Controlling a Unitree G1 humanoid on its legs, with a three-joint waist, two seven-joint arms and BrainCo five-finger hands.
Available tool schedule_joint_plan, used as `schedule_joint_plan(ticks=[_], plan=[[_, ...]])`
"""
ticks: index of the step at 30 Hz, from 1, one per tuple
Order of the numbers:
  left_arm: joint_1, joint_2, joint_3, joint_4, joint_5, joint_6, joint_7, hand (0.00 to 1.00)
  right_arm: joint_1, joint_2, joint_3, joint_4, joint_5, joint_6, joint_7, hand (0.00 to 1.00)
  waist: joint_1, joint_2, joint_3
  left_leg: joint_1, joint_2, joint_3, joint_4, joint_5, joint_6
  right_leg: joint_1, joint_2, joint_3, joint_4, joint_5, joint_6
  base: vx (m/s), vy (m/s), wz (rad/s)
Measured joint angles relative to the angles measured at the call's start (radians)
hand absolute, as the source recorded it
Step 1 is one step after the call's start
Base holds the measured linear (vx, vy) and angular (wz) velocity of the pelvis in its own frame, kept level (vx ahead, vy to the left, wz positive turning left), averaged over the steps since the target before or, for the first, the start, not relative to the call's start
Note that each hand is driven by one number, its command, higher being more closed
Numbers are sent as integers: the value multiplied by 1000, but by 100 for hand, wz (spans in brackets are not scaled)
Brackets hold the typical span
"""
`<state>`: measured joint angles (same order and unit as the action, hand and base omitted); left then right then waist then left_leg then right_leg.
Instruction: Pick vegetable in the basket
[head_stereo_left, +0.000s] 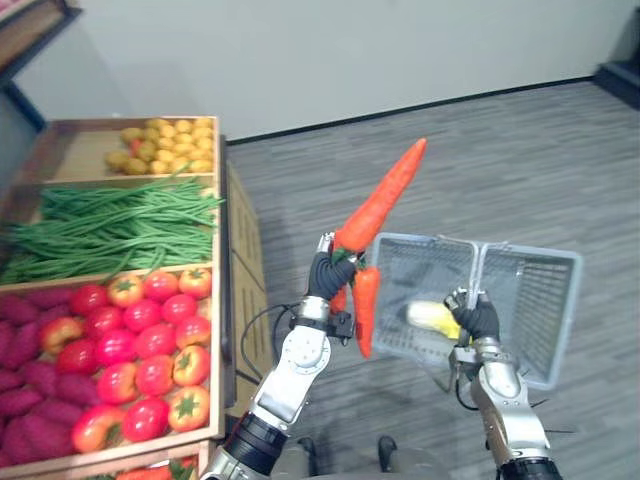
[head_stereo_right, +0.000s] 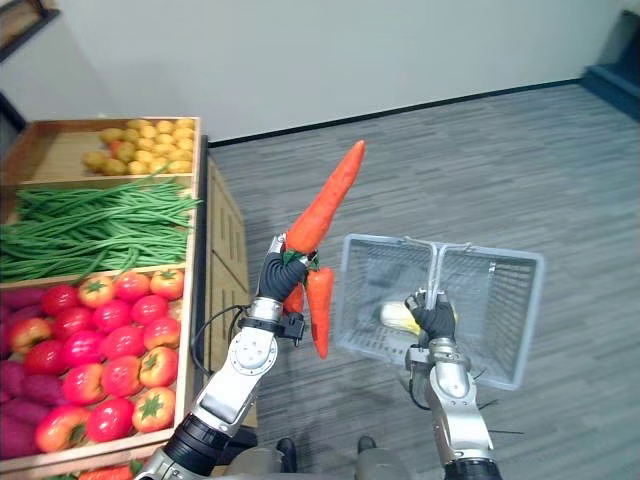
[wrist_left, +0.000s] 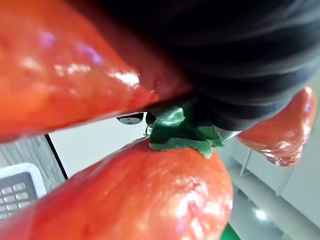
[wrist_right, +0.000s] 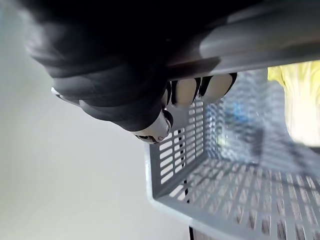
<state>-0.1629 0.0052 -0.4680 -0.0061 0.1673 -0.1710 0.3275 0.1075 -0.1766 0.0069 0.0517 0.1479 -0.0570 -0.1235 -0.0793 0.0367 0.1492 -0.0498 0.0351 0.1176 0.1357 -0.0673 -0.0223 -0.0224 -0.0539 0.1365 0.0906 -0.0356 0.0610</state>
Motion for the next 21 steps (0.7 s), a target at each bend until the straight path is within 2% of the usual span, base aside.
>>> schedule_joint_plan(ticks=[2,6,11,17,21], plan=[[-11,0,-22,19,0,0,-1,100,4,7,9,0,4,2,16,100,2,1,-1,19,-18,10,-47,23,16,1,-16,7,-19,4,9,130,107,-8],[-11,4,-52,105,0,17,-26,100,4,22,24,-14,21,7,36,100,2,0,-1,45,-23,22,-89,32,18,9,-20,18,-33,6,11,124,34,-4],[26,18,-60,212,-20,40,-46,100,9,47,51,-119,27,16,40,100,-9,0,-2,64,-20,17,-120,34,17,23,-19,21,-55,6,10,55,-11,-1],[37,19,-110,298,-22,60,-45,100,11,83,102,-155,158,15,30,100,-17,-6,-5,65,-22,0,-158,60,16,18,-19,3,-63,6,11,-8,-21,9],[37,18,-125,333,-22,70,-44,100,40,89,177,-155,300,15,31,100,-17,-23,-21,68,-18,-13,-189,83,9,17,-18,-6,-75,6,10,-36,-30,8]])
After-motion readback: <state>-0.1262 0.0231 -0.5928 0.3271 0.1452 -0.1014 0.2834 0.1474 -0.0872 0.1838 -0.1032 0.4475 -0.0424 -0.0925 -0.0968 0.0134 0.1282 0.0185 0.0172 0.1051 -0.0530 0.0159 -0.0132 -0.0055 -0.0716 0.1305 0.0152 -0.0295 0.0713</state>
